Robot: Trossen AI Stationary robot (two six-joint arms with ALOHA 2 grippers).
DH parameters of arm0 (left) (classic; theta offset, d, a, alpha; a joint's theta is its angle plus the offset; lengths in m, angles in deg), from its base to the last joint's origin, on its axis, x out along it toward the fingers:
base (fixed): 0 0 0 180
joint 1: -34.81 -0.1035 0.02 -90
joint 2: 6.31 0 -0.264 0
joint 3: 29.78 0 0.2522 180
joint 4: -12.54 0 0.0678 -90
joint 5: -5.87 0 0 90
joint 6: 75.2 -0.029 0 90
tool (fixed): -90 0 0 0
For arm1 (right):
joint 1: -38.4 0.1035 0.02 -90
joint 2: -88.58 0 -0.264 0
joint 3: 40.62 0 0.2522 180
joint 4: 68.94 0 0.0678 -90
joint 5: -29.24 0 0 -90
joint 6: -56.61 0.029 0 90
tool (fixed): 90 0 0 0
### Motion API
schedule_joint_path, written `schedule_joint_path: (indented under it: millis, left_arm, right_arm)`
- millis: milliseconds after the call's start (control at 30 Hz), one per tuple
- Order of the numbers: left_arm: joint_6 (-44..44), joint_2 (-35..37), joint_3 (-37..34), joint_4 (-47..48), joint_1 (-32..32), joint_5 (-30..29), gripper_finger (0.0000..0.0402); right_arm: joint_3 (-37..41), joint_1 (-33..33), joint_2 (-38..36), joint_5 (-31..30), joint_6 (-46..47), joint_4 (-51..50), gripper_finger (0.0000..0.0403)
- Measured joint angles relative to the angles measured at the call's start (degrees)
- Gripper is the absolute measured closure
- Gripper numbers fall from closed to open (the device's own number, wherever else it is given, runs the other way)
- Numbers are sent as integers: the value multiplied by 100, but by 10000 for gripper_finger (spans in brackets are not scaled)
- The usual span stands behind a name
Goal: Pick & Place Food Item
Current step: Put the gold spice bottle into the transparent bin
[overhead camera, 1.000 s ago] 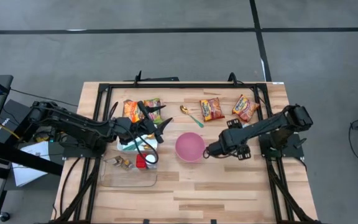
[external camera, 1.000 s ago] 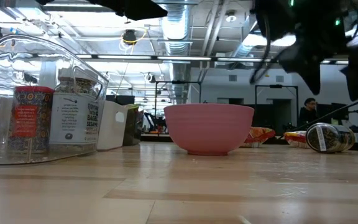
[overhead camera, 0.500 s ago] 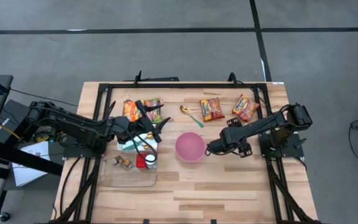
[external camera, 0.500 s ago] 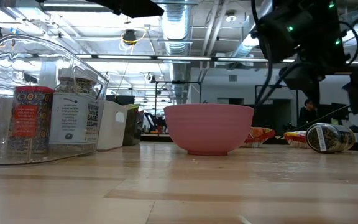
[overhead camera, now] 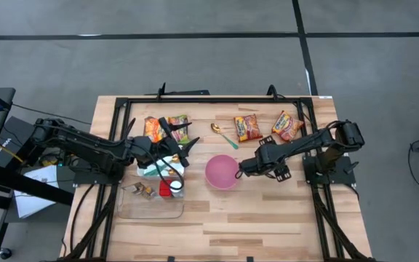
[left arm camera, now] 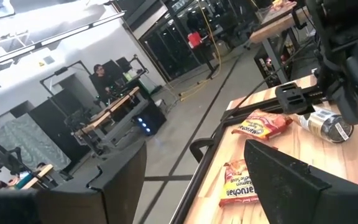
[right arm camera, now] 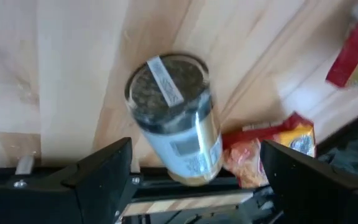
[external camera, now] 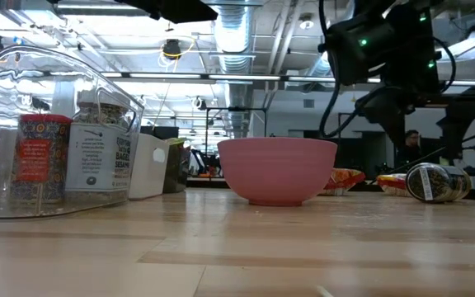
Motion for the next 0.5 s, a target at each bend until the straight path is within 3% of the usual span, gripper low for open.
schedule_joint_path:
  millis: [500]
  left_arm:
    - [90,0,0,100,31,-4,138]
  right_arm:
    - [756,264,-15,92,-235,690,55]
